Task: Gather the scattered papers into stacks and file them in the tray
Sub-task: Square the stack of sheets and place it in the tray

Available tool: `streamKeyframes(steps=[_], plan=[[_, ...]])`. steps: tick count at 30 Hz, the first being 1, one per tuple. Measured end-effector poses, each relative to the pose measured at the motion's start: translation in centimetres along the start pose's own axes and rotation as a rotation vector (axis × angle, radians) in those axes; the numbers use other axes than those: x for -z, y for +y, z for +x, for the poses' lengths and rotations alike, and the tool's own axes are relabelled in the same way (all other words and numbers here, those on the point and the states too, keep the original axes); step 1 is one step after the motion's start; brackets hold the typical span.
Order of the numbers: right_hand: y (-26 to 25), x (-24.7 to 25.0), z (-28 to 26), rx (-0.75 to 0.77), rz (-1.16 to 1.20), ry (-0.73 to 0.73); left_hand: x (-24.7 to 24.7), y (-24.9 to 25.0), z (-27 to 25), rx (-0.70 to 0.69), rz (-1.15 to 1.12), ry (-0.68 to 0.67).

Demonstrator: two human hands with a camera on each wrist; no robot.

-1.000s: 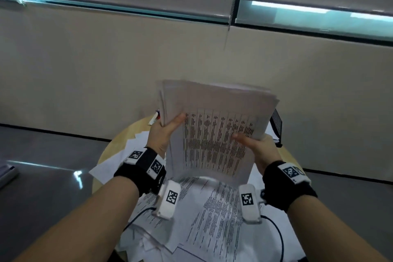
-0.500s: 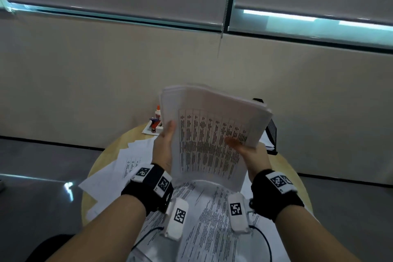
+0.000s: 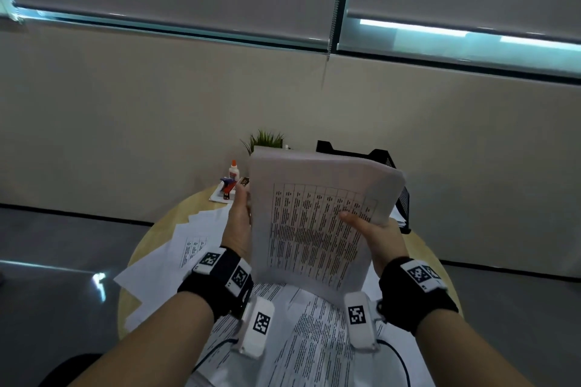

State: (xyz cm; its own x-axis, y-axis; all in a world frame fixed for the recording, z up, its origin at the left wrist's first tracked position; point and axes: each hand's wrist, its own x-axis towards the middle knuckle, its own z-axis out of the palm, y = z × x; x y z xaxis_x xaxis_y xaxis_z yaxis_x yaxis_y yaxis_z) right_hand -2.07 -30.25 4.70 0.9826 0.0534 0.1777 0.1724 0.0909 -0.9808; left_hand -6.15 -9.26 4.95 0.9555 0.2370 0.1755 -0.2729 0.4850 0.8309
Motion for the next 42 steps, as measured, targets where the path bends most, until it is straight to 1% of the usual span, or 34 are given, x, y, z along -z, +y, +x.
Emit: streamKeyframes(steps=[1, 3, 6, 8, 11, 14, 17, 19, 21, 24, 26, 30, 32, 34, 36, 39, 42], plan=[[0.0, 0.0, 0.0, -0.004, -0.002, -0.001, 0.1, -0.2, -0.2, -0.040, 0.017, -0.007], [0.0, 0.0, 0.1, -0.006, -0.007, 0.007, 0.3, -0.7, -0.3, -0.102, 0.170, -0.005], [-0.4, -0.1, 0.1, 0.020, -0.012, 0.026, 0.5, -1.2, 0.3, -0.091, 0.373, 0.092], [-1.5, -0.3, -0.1, 0.053, 0.043, 0.025, 0.8, -1.3, 1.1, -0.080, 0.434, 0.121], [-3.5, -0.5, 0.1, 0.113, 0.140, 0.041, 0.9, -1.0, 1.5, -0.058, 0.453, 0.115], [-5.3, -1.0, 0.4, 0.216, 0.157, 0.062, 1.1, -1.2, 1.9, -0.048, 0.432, 0.116], [-5.6, -1.4, 0.9, 0.202, 0.143, 0.145, 1.1, -1.1, 1.8, -0.047, 0.407, 0.122], [-5.8, -1.5, 1.1, 0.190, 0.138, 0.163, 1.0, -1.0, 1.7, -0.054, 0.393, 0.113], [-5.9, -1.4, 1.0, 0.212, 0.107, 0.143, 1.1, -1.0, 1.8, -0.049, 0.393, 0.112], [-5.6, -1.0, 0.5, 0.295, 0.045, 0.043, 1.2, -1.2, 2.1, -0.037, 0.384, 0.094], [-4.7, -0.4, 0.3, 0.264, 0.028, 0.004, 1.1, -1.2, 2.2, -0.041, 0.386, 0.080], [-0.7, 0.6, 0.1, 0.049, -0.063, -0.053, 1.3, -1.5, 2.5, -0.031, 0.427, 0.097], [0.9, 0.6, -0.4, -0.020, -0.084, -0.047, 1.5, -2.1, 2.4, 0.003, 0.448, 0.102], [1.2, 0.3, -0.8, -0.033, -0.053, -0.018, 1.5, -2.5, 2.3, 0.005, 0.453, 0.111], [1.0, 0.1, -0.6, -0.013, 0.002, 0.014, 1.5, -2.6, 2.2, -0.016, 0.437, 0.138], [1.6, 0.0, -0.6, 0.013, -0.010, 0.024, 1.8, -3.1, 1.8, -0.040, 0.420, 0.166], [4.1, -0.1, -1.5, -0.082, -0.074, 0.045, 2.7, -5.1, 0.6, 0.066, 0.447, 0.178]])
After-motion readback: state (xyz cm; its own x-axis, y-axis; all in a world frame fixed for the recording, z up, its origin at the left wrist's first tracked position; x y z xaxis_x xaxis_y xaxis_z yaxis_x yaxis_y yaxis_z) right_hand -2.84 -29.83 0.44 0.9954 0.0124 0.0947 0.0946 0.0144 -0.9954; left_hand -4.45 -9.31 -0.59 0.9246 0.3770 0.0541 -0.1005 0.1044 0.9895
